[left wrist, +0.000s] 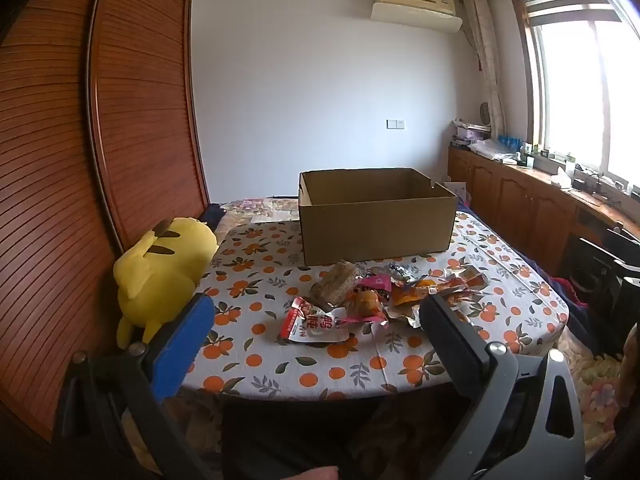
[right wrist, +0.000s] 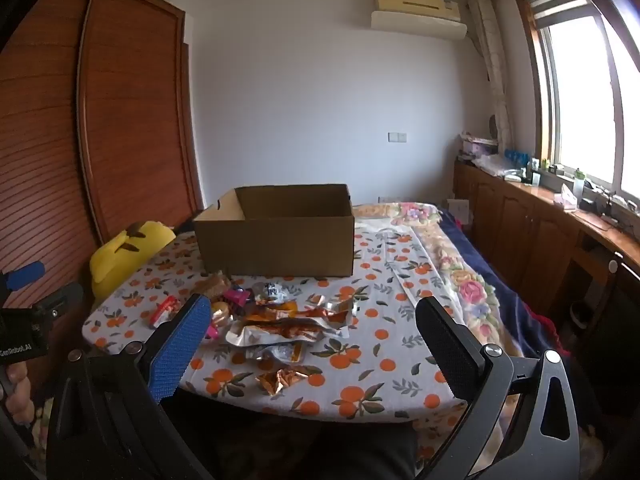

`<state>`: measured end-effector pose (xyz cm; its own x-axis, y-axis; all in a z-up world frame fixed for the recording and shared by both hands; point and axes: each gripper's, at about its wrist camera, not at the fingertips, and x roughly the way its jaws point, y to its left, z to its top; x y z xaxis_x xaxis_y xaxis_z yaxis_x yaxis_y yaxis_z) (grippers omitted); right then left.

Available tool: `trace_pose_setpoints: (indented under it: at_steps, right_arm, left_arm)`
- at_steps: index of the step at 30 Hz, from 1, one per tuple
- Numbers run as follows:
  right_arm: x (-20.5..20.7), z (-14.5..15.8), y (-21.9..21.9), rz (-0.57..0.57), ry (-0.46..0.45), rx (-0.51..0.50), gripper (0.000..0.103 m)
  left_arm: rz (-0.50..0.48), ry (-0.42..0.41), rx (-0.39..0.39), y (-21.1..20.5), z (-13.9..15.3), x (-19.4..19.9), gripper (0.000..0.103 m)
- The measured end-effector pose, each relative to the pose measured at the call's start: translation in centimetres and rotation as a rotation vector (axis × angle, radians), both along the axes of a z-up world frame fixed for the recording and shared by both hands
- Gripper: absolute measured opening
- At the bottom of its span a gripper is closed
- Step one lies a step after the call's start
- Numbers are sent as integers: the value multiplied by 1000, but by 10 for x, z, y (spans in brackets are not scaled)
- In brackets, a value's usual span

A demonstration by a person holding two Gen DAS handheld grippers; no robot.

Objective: Organize snacks

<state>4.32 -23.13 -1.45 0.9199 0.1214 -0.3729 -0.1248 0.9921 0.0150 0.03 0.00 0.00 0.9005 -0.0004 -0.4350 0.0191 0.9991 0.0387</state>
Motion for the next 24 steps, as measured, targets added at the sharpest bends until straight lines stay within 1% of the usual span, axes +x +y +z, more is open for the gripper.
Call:
trace_pose_setpoints:
  at_steps: [8, 10, 24]
  right_arm:
    - [0, 0, 1, -1, 0, 1, 103]
    - [0, 0, 0, -2, -1, 0, 103]
    - [1, -1, -2, -4, 2, 1, 103]
  left_arm:
    - [-4, -2, -6, 5, 1, 6, 103]
    - [0, -15, 6, -1, 3, -3, 103]
    - [3, -27, 8, 0, 6, -2, 103]
